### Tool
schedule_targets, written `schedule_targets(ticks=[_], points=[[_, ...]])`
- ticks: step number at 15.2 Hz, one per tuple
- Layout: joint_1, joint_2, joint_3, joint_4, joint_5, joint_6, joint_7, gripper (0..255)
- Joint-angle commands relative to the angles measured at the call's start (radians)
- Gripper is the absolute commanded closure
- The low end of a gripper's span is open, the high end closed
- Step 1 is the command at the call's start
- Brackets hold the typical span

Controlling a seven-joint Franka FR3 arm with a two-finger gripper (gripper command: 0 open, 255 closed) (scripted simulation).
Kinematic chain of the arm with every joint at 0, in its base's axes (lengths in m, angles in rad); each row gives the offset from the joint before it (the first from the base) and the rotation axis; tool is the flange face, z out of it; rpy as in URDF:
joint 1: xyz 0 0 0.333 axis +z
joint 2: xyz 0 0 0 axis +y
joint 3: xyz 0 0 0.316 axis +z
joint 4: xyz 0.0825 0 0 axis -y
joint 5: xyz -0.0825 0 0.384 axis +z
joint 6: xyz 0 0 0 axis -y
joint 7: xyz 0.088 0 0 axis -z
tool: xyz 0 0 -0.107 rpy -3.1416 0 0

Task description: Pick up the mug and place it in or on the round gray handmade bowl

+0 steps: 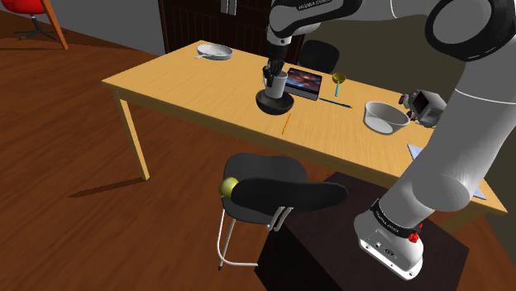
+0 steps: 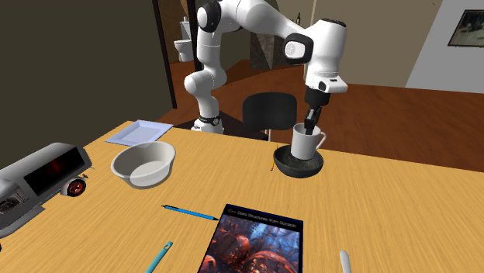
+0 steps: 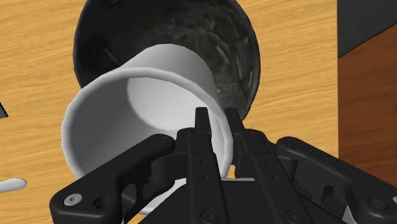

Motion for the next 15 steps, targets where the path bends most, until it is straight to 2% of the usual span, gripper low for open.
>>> schedule_targets(ticks=[1,2,3,8,12,15], points=[[0.000,0.000,0.000,0.000,0.000,0.000,0.000,255],[0.000,0.000,0.000,0.000,0.000,0.000,0.000,255],[0.000,0.000,0.000,0.000,0.000,0.000,0.000,0],[0.000,0.000,0.000,0.000,0.000,0.000,0.000,0],[0.004,-0.026,0.001,0.093,-0.002,-0.119,0.001,0],[0.004,-0.026,0.001,0.093,-0.002,-0.119,0.001,0]])
